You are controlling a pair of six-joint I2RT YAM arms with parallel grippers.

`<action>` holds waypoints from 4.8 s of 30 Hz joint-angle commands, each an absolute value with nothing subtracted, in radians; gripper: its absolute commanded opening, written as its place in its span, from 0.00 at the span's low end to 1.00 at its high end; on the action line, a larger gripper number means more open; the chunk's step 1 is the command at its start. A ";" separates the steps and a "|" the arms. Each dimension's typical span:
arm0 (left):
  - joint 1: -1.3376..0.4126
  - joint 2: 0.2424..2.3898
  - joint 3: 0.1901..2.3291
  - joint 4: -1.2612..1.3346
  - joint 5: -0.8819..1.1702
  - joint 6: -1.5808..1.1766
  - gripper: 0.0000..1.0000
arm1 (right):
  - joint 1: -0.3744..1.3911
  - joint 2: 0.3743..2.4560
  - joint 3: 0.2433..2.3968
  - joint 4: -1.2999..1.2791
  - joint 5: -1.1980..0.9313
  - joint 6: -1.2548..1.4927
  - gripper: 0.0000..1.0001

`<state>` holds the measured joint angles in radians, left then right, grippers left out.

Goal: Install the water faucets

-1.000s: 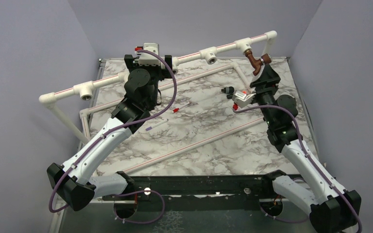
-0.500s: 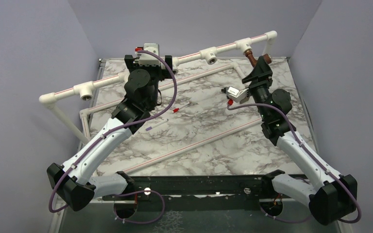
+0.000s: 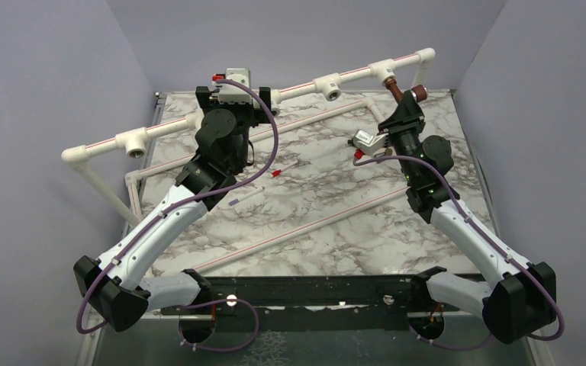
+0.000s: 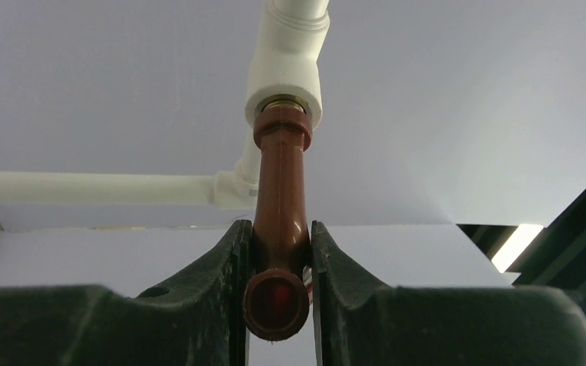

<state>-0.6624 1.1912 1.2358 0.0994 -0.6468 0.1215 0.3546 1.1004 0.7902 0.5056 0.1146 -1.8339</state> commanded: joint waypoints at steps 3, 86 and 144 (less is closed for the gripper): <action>-0.676 1.217 1.193 -0.014 -0.648 0.138 0.99 | 0.361 1.102 0.828 0.577 0.154 -1.690 0.13; -0.676 1.215 1.195 -0.020 -0.649 0.136 0.99 | 0.360 0.936 1.012 -0.075 0.395 1.445 0.69; -0.675 1.216 1.196 -0.020 -0.638 0.130 0.99 | 0.369 0.956 0.753 0.486 0.112 -1.656 0.89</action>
<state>-0.6697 1.1858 1.2335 0.0925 -0.6483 0.1181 0.3561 0.9283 0.7395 0.3286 0.1318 -1.4929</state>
